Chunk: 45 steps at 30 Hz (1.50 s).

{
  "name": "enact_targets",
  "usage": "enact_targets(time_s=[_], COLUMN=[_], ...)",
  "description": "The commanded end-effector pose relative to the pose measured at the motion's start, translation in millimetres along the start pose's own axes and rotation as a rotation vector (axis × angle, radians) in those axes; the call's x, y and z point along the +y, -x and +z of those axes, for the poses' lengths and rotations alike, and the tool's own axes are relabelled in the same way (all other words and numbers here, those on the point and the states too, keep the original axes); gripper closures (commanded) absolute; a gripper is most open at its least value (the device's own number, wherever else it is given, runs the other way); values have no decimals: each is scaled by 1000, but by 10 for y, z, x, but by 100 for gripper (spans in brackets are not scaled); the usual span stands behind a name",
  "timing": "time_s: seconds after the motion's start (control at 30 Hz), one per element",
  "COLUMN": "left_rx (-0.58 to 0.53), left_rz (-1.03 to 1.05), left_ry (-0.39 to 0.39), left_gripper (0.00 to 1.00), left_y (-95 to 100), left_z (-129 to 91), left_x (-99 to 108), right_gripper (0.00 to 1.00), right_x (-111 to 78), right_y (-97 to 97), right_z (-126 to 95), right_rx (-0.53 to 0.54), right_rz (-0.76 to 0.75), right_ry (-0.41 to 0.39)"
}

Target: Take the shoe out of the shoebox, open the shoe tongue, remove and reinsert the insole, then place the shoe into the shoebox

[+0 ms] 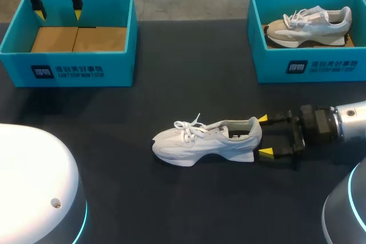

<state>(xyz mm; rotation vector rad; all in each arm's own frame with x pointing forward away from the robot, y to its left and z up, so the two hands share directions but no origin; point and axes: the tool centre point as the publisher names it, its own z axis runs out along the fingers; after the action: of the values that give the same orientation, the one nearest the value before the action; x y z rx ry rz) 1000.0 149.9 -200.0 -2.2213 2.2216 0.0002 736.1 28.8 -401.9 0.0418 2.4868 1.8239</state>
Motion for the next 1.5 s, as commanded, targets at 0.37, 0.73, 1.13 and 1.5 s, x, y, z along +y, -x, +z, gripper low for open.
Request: enact_targets(time_s=[0.37,0.73,1.13,1.5], left_rx=[0,0,0,0], left_rz=[0,0,0,0], left_ry=[0,0,0,0], left_gripper=[0,0,0,0], left_y=[0,0,0,0], left_z=[0,0,0,0], left_x=[0,0,0,0], right_gripper=[0,0,0,0], right_x=[15,31,16,18], right_y=[-20,19,18,6], right_z=[126,252,381,504], right_rx=[-10,-16,-14,-9], right_rz=[-6,4,16,25], right_ry=[14,20,33,45])
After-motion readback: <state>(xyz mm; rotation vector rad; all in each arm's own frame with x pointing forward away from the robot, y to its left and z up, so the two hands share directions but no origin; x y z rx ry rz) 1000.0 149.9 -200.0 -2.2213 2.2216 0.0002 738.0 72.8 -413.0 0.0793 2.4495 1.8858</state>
